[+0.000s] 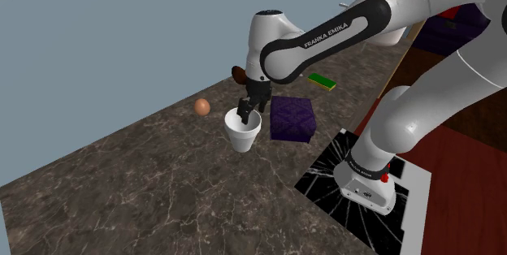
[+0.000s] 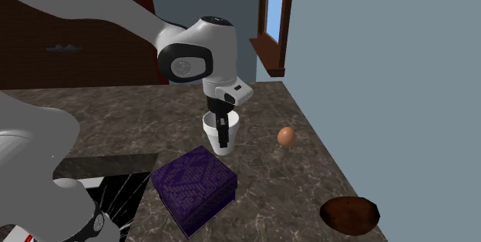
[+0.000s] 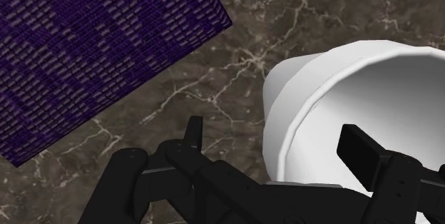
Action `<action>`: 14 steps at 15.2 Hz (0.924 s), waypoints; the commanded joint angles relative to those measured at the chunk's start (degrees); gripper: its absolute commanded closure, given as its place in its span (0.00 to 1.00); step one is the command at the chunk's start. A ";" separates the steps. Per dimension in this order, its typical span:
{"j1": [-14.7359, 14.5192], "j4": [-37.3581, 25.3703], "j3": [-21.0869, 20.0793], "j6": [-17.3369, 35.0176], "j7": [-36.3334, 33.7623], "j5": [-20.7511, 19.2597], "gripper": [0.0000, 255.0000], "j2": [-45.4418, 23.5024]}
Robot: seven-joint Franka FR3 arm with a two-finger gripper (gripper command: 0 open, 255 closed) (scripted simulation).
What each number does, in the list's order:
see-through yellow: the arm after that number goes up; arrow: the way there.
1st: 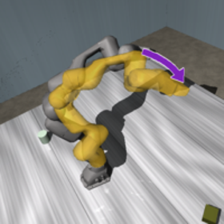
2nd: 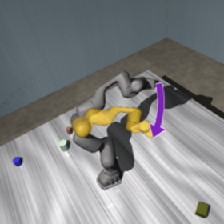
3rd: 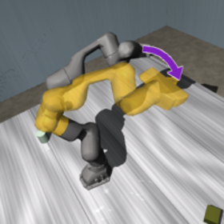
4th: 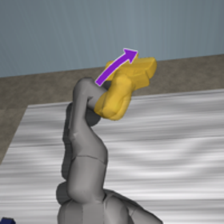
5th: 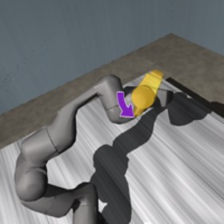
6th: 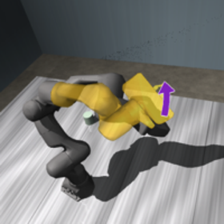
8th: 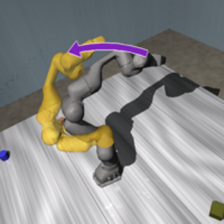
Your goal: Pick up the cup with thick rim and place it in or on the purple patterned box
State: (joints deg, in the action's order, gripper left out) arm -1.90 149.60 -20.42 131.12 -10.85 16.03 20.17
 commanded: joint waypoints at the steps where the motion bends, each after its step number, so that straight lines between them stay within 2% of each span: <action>1: 0.00 0.00 0.00 0.00 0.00 0.00 0.00 0.00; 2: 0.00 0.00 0.00 0.00 0.00 0.00 0.00 0.00; 3: 0.00 0.00 0.00 0.00 0.00 0.00 1.00 0.00; 12: -0.01 0.00 0.00 0.02 0.00 0.00 1.00 -0.01; 14: -0.01 -0.79 0.27 -1.84 -0.08 -0.09 1.00 1.07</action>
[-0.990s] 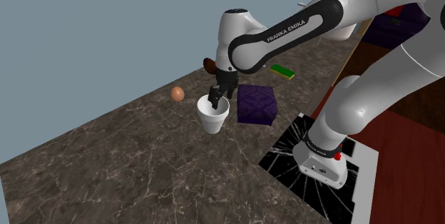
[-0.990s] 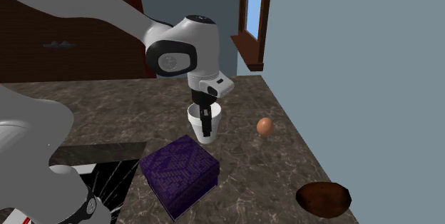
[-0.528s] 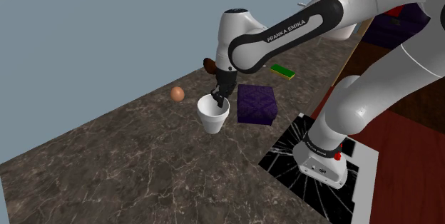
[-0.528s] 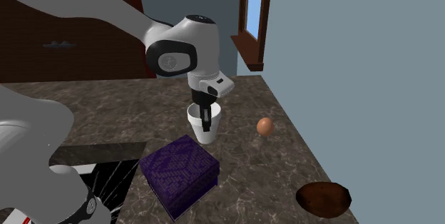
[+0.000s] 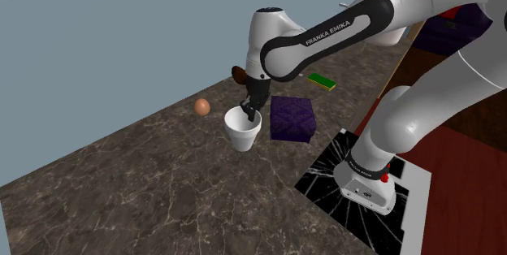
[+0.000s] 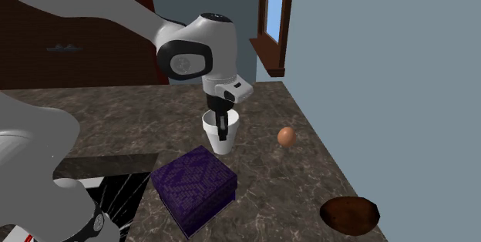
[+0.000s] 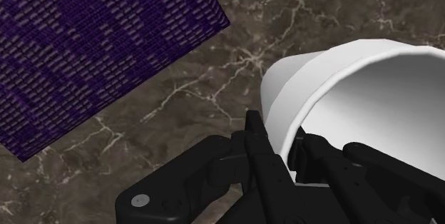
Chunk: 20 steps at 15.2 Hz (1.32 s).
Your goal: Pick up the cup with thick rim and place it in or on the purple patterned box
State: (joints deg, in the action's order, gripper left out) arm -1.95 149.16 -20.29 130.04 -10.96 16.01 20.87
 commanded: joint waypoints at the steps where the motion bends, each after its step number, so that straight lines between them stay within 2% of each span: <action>1: 0.04 -0.77 0.27 -1.67 -0.02 -0.12 1.00 0.88; 20: 0.38 -10.89 2.62 -17.99 -1.14 -1.54 1.00 7.15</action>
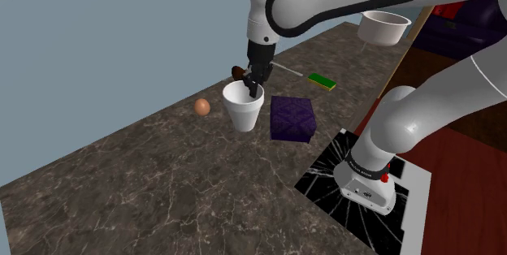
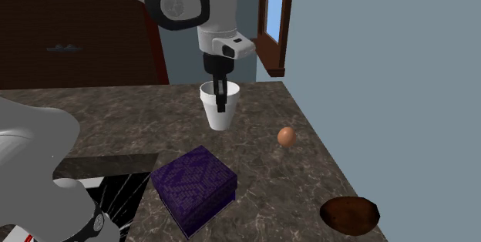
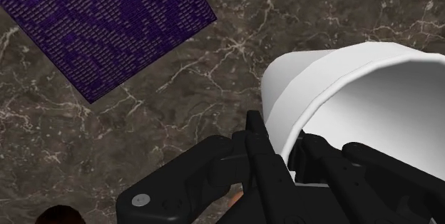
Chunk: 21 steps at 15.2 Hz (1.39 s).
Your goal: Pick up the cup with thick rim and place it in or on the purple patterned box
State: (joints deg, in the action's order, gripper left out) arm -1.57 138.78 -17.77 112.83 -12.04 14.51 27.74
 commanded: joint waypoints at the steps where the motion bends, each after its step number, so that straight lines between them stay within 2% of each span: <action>1: 0.03 -1.15 0.22 -1.58 -0.13 -0.13 1.00 0.44; 20: 0.65 -15.27 1.94 -16.11 -1.64 -1.67 1.00 0.89; 21: 0.91 -14.55 3.06 -16.90 -0.40 -1.90 1.00 2.18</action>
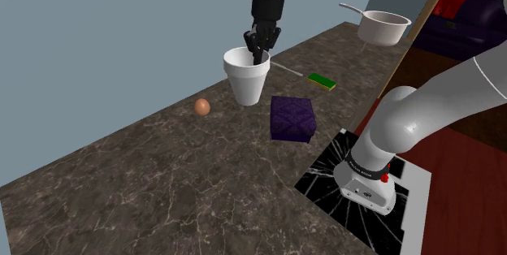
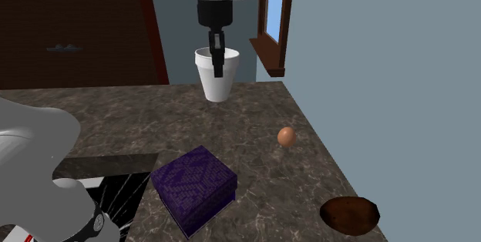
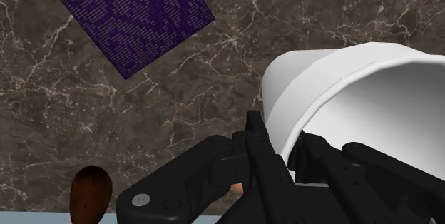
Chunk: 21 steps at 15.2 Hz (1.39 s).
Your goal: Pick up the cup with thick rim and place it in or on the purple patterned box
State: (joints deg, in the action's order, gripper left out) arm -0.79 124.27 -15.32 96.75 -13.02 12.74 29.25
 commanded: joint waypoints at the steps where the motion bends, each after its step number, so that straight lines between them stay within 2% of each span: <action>1: 0.40 0.61 1.73 -1.62 1.81 -0.43 1.00 1.91; 7: 2.32 3.12 8.59 -6.48 9.12 -3.32 1.00 8.08; 14: 4.92 3.11 16.43 -11.68 17.49 -8.17 1.00 12.29; 21: 4.99 9.61 16.36 -6.79 17.89 -8.17 1.00 13.88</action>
State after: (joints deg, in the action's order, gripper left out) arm 4.18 132.90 1.05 89.35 4.81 4.57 42.73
